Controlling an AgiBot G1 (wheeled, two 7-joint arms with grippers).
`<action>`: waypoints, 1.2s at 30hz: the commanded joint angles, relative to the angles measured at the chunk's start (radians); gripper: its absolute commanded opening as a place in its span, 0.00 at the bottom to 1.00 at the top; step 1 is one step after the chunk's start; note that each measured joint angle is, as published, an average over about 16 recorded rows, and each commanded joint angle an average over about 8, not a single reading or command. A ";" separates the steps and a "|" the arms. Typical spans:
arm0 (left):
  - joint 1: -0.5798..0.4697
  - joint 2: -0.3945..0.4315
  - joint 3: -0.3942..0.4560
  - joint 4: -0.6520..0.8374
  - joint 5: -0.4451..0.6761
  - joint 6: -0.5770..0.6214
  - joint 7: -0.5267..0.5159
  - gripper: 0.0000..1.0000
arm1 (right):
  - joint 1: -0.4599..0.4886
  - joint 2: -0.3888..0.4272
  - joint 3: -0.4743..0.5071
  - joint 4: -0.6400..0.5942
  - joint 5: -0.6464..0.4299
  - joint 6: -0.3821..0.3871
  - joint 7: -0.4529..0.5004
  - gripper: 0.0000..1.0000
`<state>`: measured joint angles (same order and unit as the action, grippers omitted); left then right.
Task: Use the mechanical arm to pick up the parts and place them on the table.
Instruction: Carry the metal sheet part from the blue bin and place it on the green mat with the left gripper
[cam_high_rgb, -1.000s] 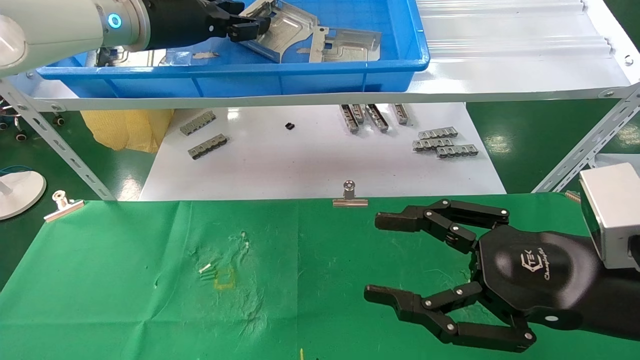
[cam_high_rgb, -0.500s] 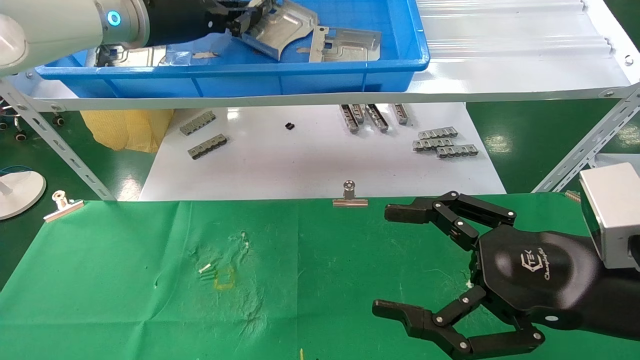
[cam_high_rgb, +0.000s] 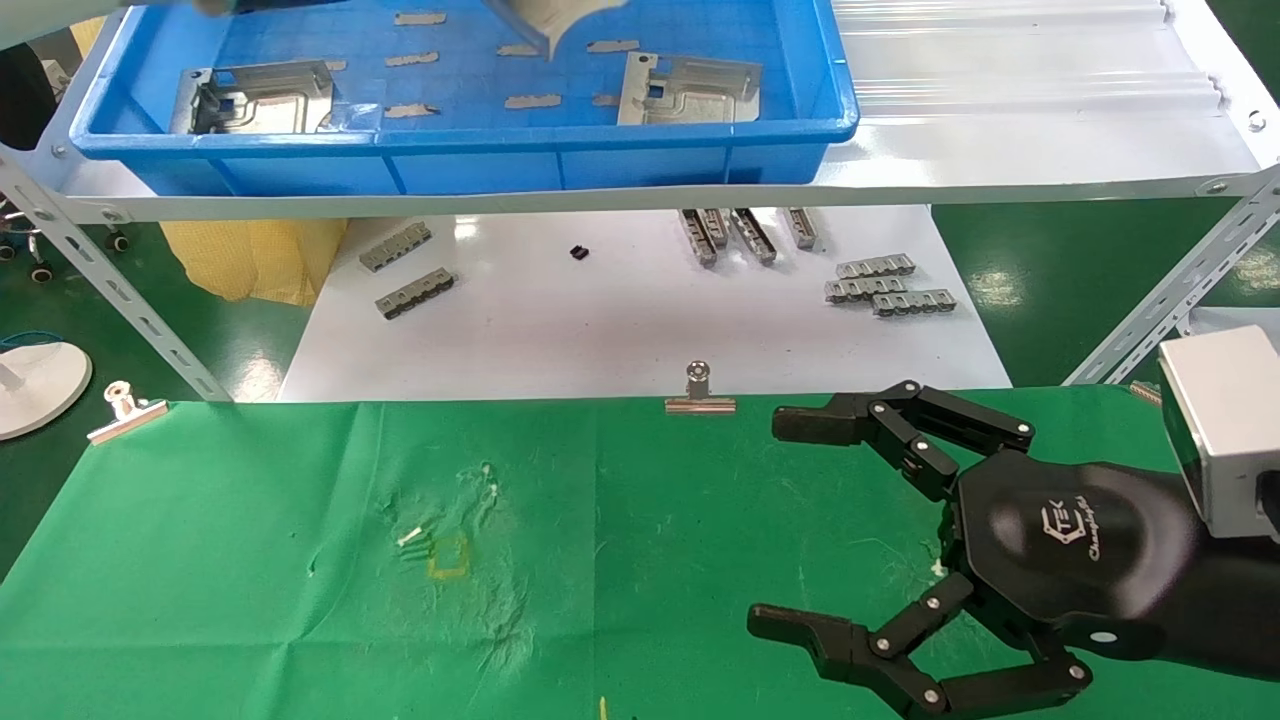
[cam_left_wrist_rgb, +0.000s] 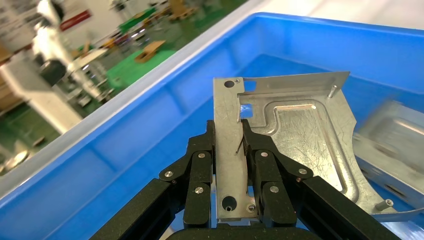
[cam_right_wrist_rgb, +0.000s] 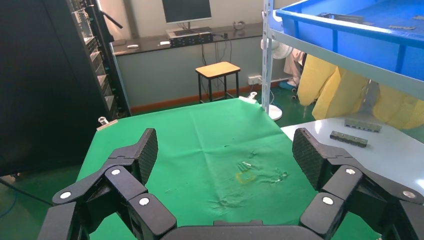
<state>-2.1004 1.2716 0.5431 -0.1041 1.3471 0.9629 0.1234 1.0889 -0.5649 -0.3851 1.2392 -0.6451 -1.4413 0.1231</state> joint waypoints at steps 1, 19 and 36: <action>-0.002 -0.018 -0.007 0.000 -0.011 0.049 0.038 0.00 | 0.000 0.000 0.000 0.000 0.000 0.000 0.000 1.00; 0.023 -0.191 -0.032 0.004 -0.074 0.606 0.306 0.00 | 0.000 0.000 0.000 0.000 0.000 0.000 0.000 1.00; 0.193 -0.225 0.202 -0.096 0.075 0.608 0.541 0.00 | 0.000 0.000 0.000 0.000 0.000 0.000 0.000 1.00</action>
<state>-1.9116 1.0502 0.7320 -0.1852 1.4136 1.5700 0.6530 1.0889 -0.5649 -0.3852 1.2392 -0.6450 -1.4413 0.1230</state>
